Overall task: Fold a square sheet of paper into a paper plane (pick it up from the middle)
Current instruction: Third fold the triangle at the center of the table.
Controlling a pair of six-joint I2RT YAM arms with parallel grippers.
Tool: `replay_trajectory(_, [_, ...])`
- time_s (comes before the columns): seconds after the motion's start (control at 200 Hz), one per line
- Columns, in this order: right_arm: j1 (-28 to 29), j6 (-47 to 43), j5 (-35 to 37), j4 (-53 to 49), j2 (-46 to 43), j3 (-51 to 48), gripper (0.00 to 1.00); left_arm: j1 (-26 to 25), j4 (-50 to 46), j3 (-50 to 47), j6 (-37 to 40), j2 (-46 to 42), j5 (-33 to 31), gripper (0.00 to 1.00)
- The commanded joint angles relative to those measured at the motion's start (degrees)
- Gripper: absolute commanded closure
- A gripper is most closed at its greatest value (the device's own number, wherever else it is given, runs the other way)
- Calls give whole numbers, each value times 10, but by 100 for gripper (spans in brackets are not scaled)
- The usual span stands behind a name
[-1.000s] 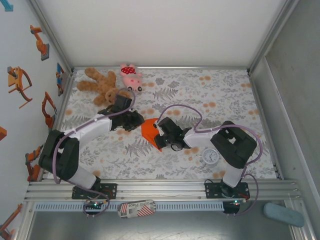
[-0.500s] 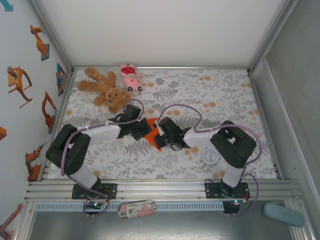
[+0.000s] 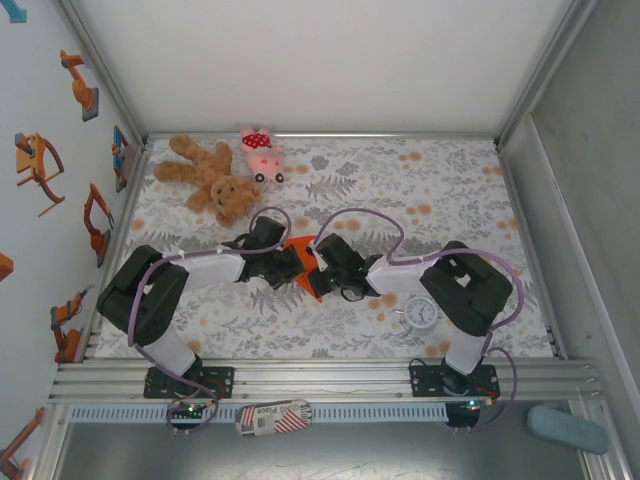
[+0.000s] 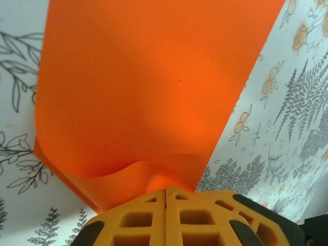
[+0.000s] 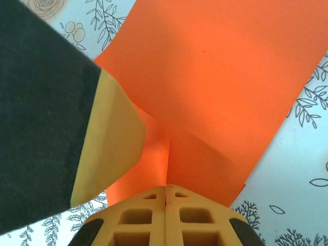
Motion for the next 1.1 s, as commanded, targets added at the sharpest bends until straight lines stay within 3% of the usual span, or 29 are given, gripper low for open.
replay_trajectory(0.0, [-4, 8, 16, -27, 18, 5, 100, -4, 4, -10, -7, 8, -1, 96])
replay_trajectory(1.092, [-5, 14, 16, -36, 2, 12, 100, -4, -49, 2, 15, 38, -25, 97])
